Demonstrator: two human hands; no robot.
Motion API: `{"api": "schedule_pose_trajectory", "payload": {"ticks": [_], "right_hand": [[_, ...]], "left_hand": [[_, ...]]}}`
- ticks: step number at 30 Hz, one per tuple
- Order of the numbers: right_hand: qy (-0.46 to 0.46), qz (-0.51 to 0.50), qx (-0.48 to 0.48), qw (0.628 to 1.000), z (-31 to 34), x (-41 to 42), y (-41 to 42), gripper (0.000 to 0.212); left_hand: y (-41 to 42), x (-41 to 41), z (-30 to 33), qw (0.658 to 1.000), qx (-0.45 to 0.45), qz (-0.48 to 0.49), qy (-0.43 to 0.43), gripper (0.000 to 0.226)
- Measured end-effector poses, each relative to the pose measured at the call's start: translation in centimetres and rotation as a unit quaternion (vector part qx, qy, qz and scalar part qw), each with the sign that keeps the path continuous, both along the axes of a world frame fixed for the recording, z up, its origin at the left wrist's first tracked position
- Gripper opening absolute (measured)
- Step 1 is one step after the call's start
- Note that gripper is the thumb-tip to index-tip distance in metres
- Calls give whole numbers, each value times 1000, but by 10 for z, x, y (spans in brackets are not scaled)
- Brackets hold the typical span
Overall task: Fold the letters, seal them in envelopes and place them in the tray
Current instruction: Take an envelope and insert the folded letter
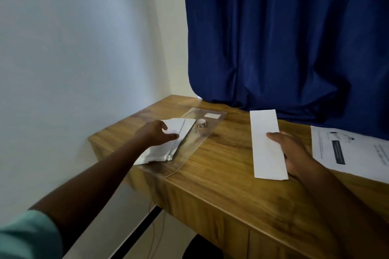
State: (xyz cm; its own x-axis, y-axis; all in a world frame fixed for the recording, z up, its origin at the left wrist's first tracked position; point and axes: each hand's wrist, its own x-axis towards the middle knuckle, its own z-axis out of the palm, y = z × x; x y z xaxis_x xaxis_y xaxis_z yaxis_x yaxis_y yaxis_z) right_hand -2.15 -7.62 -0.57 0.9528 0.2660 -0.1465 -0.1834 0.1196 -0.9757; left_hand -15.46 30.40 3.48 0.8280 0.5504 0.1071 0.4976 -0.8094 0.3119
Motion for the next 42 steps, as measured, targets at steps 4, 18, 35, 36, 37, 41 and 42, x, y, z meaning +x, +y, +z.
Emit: {"api": "schedule_pose_trajectory", "payload": {"ticks": [4, 18, 35, 36, 37, 41, 42], "right_hand": [[-1, 0, -11, 1000, 0, -1, 0, 29], [-15, -7, -20, 1000, 4, 4, -3, 34], [-237, 48, -106, 965, 48, -15, -71, 44], [-229, 36, -119, 965, 53, -15, -84, 50], [-227, 15, -133, 965, 57, -16, -96, 51], [-211, -90, -117, 966, 64, -12, -126, 50], [-212, -119, -113, 963, 64, -9, -130, 54]], "left_hand": [[1, 2, -11, 997, 20, 19, 69, 80], [12, -28, 71, 992, 15, 68, -101, 20], [-192, 88, 39, 590, -677, -205, -389, 15], [-210, 97, 34, 580, -695, -214, -368, 20], [-228, 106, 29, 570, -712, -223, -344, 24], [-289, 133, 15, 561, -741, -252, -269, 27], [-300, 138, 12, 562, -743, -260, -253, 27]]}}
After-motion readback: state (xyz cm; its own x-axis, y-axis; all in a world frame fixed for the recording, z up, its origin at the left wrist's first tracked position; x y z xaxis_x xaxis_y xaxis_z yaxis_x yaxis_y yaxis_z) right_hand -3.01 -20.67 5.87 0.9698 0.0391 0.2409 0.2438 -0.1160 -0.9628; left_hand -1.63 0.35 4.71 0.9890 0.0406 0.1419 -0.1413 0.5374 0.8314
